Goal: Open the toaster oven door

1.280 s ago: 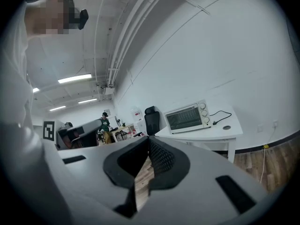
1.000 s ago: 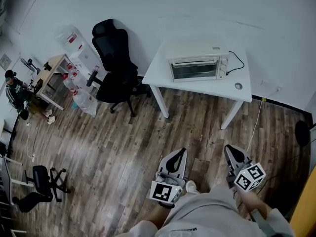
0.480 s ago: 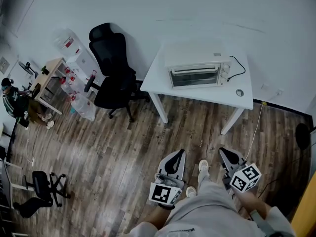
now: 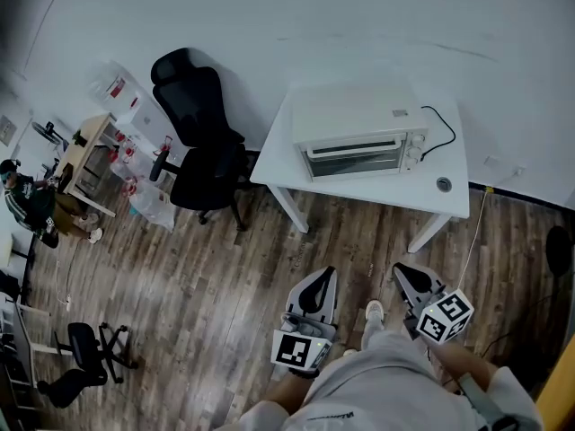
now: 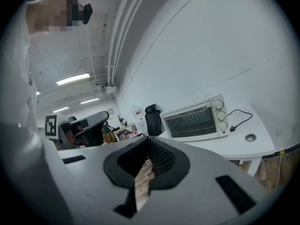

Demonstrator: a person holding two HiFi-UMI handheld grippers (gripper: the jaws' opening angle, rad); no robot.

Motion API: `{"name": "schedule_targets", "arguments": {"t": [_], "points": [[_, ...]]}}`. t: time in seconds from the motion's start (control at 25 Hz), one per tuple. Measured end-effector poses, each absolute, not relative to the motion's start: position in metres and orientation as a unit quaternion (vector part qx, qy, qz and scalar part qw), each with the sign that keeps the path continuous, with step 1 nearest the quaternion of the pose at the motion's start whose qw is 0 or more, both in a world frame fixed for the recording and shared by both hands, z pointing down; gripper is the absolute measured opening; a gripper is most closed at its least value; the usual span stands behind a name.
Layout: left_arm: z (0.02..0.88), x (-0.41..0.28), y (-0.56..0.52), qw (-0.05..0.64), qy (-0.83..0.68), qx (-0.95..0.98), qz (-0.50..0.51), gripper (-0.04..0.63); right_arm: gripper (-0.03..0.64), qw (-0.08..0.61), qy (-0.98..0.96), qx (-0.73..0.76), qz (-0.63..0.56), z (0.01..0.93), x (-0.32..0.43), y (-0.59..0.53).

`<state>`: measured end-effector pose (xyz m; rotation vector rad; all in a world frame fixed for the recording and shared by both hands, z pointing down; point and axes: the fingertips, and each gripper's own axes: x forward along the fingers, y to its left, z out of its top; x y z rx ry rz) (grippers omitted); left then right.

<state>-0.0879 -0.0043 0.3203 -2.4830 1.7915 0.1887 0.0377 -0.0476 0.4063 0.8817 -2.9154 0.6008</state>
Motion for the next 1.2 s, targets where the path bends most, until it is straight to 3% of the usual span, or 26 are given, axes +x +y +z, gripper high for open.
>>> {"name": "schedule_targets", "arguments": {"t": [0.52, 1.2], "points": [[0.322, -0.099, -0.122, 0.032, 0.622, -0.781, 0.05, 0.008, 0.017, 0.008, -0.952, 0.227, 0.202, 0.406, 0.006, -0.181], [0.341, -0.139, -0.18, 0.014, 0.603, -0.797, 0.036, 0.008, 0.018, -0.041, -0.924, 0.249, 0.287, 0.446, -0.054, -0.263]]}}
